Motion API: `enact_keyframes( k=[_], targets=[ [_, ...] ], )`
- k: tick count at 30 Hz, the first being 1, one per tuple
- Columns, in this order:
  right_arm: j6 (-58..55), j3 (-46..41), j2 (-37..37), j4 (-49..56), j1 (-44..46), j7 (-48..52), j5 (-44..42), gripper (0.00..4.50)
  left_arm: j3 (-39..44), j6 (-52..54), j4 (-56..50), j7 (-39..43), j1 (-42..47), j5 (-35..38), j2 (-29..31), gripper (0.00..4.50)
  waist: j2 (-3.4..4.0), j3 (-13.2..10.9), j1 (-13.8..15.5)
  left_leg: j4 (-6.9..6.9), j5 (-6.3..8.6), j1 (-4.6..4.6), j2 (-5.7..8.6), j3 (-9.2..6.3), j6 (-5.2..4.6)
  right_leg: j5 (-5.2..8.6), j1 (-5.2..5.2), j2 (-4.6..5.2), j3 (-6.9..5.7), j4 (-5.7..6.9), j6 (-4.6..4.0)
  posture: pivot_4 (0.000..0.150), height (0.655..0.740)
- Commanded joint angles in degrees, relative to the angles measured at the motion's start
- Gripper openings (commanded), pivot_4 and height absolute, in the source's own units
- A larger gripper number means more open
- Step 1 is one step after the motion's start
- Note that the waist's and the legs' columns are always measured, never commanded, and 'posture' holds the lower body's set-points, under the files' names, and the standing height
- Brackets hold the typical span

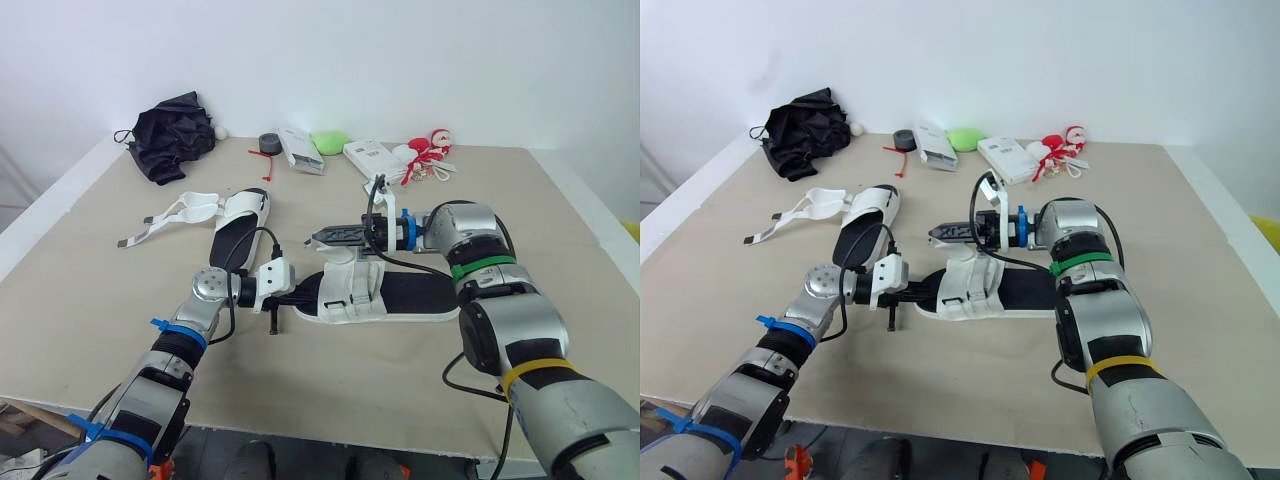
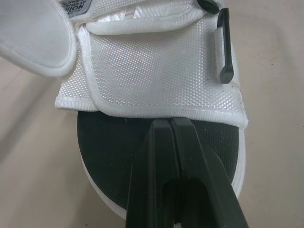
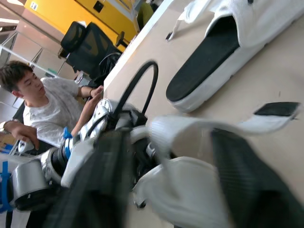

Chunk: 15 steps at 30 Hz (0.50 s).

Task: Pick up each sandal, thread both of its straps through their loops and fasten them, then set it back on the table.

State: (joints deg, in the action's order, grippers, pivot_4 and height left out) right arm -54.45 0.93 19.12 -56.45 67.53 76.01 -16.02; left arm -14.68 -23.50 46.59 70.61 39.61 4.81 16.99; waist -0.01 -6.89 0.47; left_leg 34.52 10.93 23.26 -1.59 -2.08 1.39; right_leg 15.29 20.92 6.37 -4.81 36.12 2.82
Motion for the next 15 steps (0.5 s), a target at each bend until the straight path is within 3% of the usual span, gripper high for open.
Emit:
enact_keyframes(
  k=[1, 2, 3, 4, 7, 10, 15],
  targets=[
    [-2.1, -1.8, 1.2, 6.5, -0.3, 0.4, -3.0, 1.05, -6.5, 6.8, 9.1, 0.6, -6.3, -8.4, 1.3, 0.00, 0.03, 0.0, 0.0, 0.00, 0.00, -0.01, 0.01, 0.01, 0.00, 0.00, 0.00, 0.00, 0.01, 0.00, 0.00, 0.150, 0.7400],
    [-1.9, -1.9, 1.3, 7.9, -0.9, 0.3, -3.3, 0.84, -6.5, 6.7, 9.2, 0.6, -6.3, -8.4, 1.3, 0.00, 0.05, 0.0, 0.0, 0.00, 0.00, 0.00, 0.00, 0.00, 0.00, 0.00, 0.01, 0.00, 0.01, 0.00, 0.00, 0.150, 0.7400],
    [-1.1, -2.2, 1.4, 10.5, -2.1, 0.2, -3.9, 0.20, -6.5, 6.7, 9.3, 0.6, -6.2, -8.5, 1.2, 0.00, 0.04, 0.0, 0.0, -0.01, 0.00, -0.01, 0.00, -0.01, 0.00, -0.01, 0.01, 0.00, -0.01, 0.00, 0.01, 0.150, 0.7400],
    [-0.7, -2.5, 1.4, 12.3, -3.0, -0.1, -4.3, 0.07, -6.5, 6.7, 9.4, 0.6, -6.2, -8.5, 1.2, 0.00, 0.04, 0.0, 0.0, -0.01, 0.00, -0.01, 0.00, -0.01, 0.00, -0.01, 0.01, 0.00, -0.01, 0.01, 0.01, 0.150, 0.7400],
    [2.0, -2.6, 1.7, 22.2, -8.1, 0.3, -5.9, 0.07, -6.6, 6.7, 9.5, 0.6, -6.1, -8.6, 1.1, 0.00, -0.08, 0.0, 0.1, -0.01, 0.00, -0.01, 0.00, -0.01, 0.00, 0.00, 0.01, 0.00, -0.02, 0.01, 0.01, 0.150, 0.7400],
    [6.1, 0.3, 3.5, 40.4, -17.5, 1.0, -6.5, 0.07, -6.6, 6.5, 9.8, 0.7, -5.9, -8.7, 1.1, 0.00, -0.07, 0.0, 0.1, 0.01, 0.00, 0.01, 0.01, 0.00, 0.01, -0.01, -0.04, 0.01, -0.02, -0.01, 0.03, 0.150, 0.7400],
    [18.0, 4.6, 6.3, 60.7, -29.1, -2.8, -1.8, 0.07, -6.6, 6.3, 10.0, 0.7, -5.7, -8.8, 1.3, 0.00, -0.14, -0.1, 0.3, 0.00, -0.01, 0.06, 0.01, -0.02, 0.03, 0.03, -0.02, 0.02, -0.06, -0.02, 0.05, 0.150, 0.7400]
  ],
)
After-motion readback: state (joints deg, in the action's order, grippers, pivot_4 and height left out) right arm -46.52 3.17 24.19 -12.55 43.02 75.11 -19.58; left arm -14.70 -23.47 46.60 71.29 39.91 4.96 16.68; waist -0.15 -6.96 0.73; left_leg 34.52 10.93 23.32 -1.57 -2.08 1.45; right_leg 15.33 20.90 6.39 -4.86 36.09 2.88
